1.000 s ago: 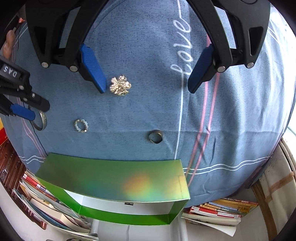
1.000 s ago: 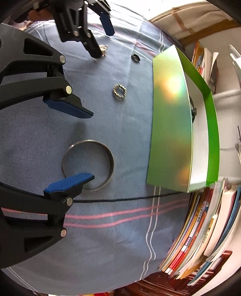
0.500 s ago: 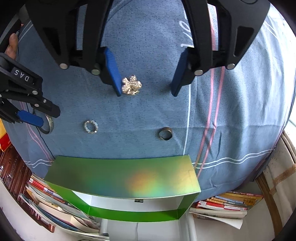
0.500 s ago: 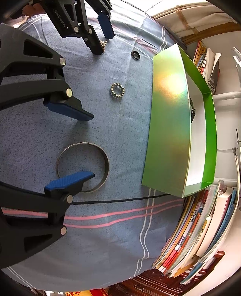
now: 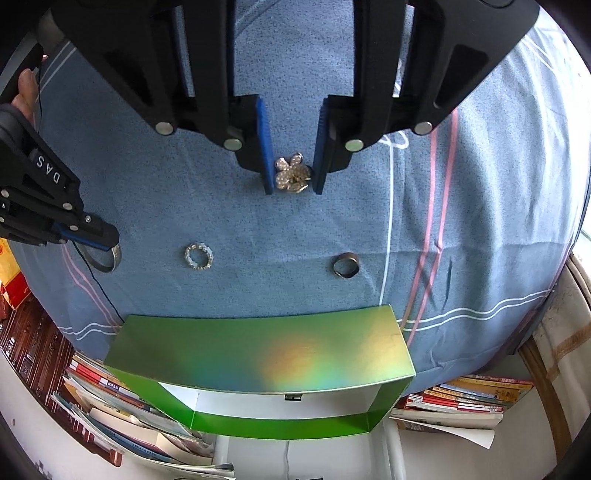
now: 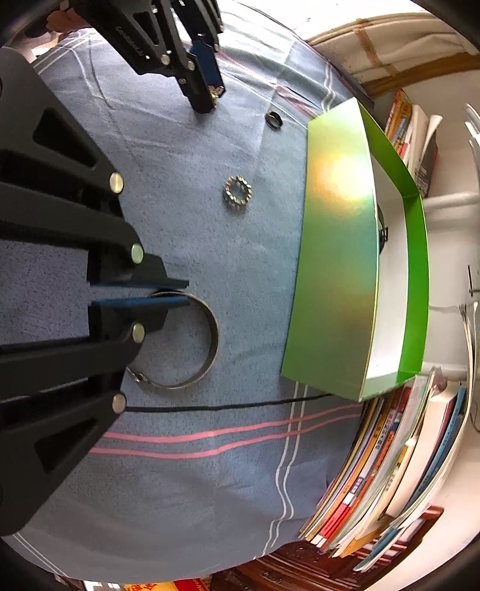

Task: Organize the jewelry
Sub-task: 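Carry the brooch and bangle into the green box and open both tools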

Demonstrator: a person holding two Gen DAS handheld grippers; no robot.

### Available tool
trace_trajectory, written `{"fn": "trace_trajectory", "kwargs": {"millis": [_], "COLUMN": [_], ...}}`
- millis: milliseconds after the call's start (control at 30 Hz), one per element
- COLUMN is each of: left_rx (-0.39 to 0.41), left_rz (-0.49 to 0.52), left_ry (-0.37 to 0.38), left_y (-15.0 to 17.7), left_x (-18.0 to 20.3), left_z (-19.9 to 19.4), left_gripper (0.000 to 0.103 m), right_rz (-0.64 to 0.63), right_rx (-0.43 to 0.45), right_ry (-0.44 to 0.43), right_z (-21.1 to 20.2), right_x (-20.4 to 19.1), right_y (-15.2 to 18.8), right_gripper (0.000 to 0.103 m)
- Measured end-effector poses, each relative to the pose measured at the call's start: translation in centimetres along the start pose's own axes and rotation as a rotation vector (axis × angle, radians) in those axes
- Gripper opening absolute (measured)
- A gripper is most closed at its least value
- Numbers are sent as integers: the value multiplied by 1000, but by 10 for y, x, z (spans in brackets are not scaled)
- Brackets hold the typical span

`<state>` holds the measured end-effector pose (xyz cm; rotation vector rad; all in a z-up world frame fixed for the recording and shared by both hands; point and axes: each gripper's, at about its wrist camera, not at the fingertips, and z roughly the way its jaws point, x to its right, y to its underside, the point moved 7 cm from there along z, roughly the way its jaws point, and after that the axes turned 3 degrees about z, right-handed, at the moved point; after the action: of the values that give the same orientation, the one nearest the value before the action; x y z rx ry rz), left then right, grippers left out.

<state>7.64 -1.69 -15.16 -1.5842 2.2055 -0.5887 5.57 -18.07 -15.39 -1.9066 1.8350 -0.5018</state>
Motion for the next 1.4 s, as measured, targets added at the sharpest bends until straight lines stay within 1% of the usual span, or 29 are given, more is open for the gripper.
{"fn": "trace_trajectory", "kwargs": {"millis": [133, 300, 400, 500, 633, 767, 833, 867, 933, 1000, 1067, 1167, 1233, 1300, 1400], "left_rx": [8, 27, 38, 54, 118, 217, 256, 277, 289, 284, 271, 237, 208, 179, 143], "left_rz": [-1, -2, -1, 4, 13, 21, 23, 19, 9, -11, -30, -42, -44, -42, -45], "left_ry": [-6, -24, -27, -33, -49, -67, -64, -64, -55, -40, -42, -47, -56, -59, -60], "left_y": [-1, -4, -7, -13, -38, -79, -98, -112, -134, -153, -172, -187, -191, -190, -185], "left_x": [-1, -5, -6, -7, -16, -28, -31, -34, -38, -43, -49, -53, -55, -54, -55], "left_z": [-3, -10, -14, -19, -37, -63, -72, -76, -76, -69, -57, -33, -17, -2, 15], "left_gripper": [21, 21, 21, 21, 21, 21, 21, 21, 21, 21, 21, 21, 21, 21, 21], "right_rz": [-6, -15, -19, -25, -42, -65, -74, -76, -72, -75, -67, -62, -62, -56, -49], "right_rx": [-10, 24, 21, 38, 114, 233, 292, 306, 318, 310, 283, 217, 170, 136, 116], "right_ry": [-15, -16, -12, -21, -31, -27, -24, -26, -47, -51, -51, -44, -26, -27, -25], "right_z": [-2, -13, -13, -20, -42, -73, -82, -84, -81, -70, -53, -20, 4, 21, 33], "right_x": [-5, -6, -6, -8, -7, -8, -8, -8, -10, -14, -15, -18, -21, -21, -22], "right_y": [0, -6, -6, -12, -40, -86, -112, -120, -144, -160, -172, -179, -179, -174, -167], "right_gripper": [3, 3, 3, 3, 3, 3, 3, 3, 3, 3, 3, 3, 3, 3, 3]}}
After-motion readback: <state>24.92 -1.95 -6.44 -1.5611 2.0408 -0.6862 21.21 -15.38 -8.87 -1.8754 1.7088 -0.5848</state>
